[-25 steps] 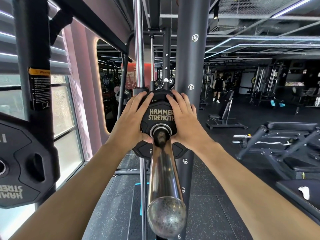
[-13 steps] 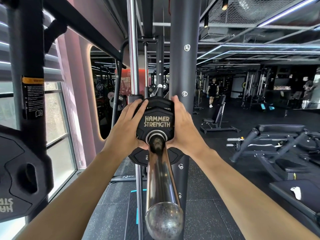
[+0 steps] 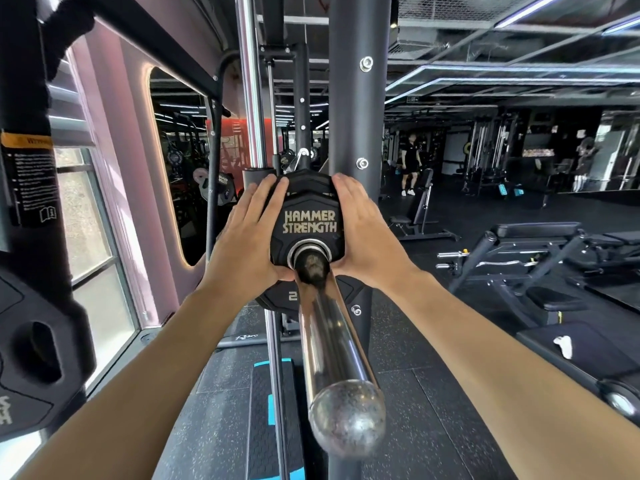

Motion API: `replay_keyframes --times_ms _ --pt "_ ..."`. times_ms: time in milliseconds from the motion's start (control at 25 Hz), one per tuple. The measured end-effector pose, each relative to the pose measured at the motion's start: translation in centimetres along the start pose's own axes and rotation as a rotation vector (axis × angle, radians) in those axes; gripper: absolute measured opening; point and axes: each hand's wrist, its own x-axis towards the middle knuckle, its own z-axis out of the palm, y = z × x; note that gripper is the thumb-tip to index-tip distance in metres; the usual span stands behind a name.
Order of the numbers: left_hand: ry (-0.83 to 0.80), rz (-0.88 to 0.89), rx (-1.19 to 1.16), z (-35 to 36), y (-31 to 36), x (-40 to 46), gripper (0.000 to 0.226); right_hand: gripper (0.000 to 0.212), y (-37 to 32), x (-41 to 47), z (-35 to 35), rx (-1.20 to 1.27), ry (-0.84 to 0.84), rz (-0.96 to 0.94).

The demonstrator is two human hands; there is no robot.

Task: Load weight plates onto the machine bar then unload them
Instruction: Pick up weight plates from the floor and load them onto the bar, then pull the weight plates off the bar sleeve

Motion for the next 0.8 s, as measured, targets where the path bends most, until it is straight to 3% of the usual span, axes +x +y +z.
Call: replay_keyframes --times_ms 160,240,360,480,600,800 --pt "0.048 -0.071 0.054 0.4 1.1 -1.4 0.134 0.143 -0.3 -0.6 -0.9 -0.021 -0.051 -0.004" --pt "0.146 -0.270 0.033 1.5 2.0 -3.4 0.130 0.132 -0.3 -2.3 -2.1 0.029 -0.055 0.026" --pt "0.136 -0.624 -0.004 4.0 4.6 -6.8 0.087 0.104 1.3 -6.4 -4.0 0.062 -0.024 0.075" --pt "-0.056 -0.714 -0.006 6.0 11.7 -8.9 0.055 0.084 5.0 -11.4 -6.2 0.026 -0.051 0.087" --pt "-0.135 -0.568 0.178 7.0 19.5 -9.4 0.056 0.073 9.6 -17.1 -7.9 -0.018 -0.101 0.111" --pt "-0.038 -0.134 0.142 11.4 25.9 -9.2 0.066 0.075 16.7 -24.0 -10.7 -0.078 -0.117 0.152"
